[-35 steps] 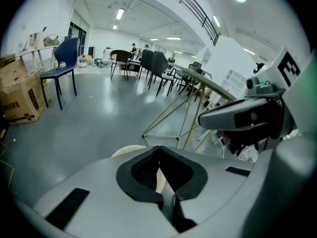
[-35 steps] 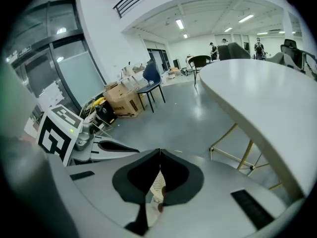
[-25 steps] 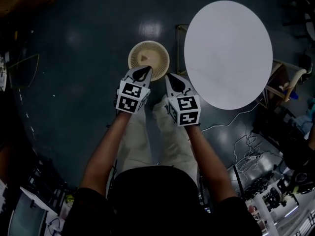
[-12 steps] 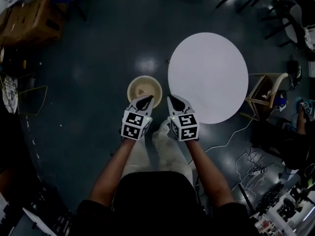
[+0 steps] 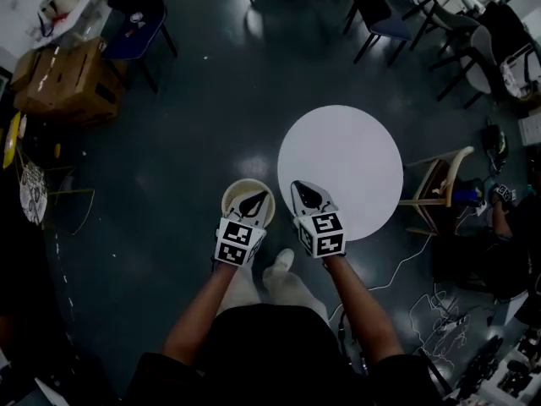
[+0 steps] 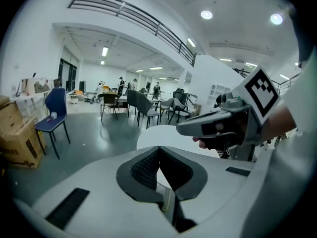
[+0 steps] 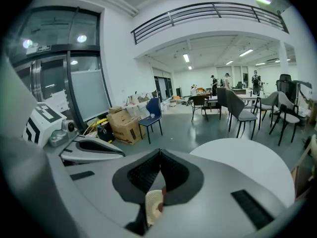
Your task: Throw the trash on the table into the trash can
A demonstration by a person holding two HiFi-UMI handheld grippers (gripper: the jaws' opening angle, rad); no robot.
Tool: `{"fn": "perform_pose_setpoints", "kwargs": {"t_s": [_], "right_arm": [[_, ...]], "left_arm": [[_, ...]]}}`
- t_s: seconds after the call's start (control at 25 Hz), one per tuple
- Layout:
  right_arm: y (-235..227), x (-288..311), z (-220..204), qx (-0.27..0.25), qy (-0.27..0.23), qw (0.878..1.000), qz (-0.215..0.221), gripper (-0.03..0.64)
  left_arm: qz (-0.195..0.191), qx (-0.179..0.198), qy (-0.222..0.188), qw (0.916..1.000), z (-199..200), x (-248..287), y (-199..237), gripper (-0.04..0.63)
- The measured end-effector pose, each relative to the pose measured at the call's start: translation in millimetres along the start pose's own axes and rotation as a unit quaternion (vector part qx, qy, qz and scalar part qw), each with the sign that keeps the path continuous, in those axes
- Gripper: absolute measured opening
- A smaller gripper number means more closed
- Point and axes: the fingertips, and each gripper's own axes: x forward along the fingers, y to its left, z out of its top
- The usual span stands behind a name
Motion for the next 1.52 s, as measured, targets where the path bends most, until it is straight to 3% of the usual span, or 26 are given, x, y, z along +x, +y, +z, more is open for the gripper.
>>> {"fn": "perform_pose_setpoints", "kwargs": {"t_s": [0.16, 0.48, 0.76, 0.92, 1.16, 1.52], "right_arm": [[-11, -33, 34, -0.005, -0.030, 1.000, -0.003, 0.018], [-10, -95, 83, -0.036, -0.084, 0.996, 0.019, 0.018], [-12, -145, 108, -0.051, -0.129, 0.990, 0.031, 0.018], [-19, -159, 113, -0.055, -0.140, 0.988, 0.041, 0.018], [-23, -174, 113, -0.054, -0.148, 0.986, 0.053, 0.018], [-13, -190, 116, -0.044, -0.173, 0.983, 0.048, 0.018]], "left_arm": [[0.004, 0.053, -0.023, 0.9983, 41, -12, -22, 0.015], [0.012, 0.088, -0.086, 0.9923, 118, -43, -75, 0.015], [0.024, 0.070, -0.117, 0.9904, 142, -59, -114, 0.015], [0.032, 0.084, -0.123, 0.9883, 149, -60, -130, 0.015], [0.052, 0.081, -0.132, 0.9865, 156, -68, -141, 0.015], [0.042, 0.075, -0.144, 0.9859, 160, -83, -148, 0.015]]}}
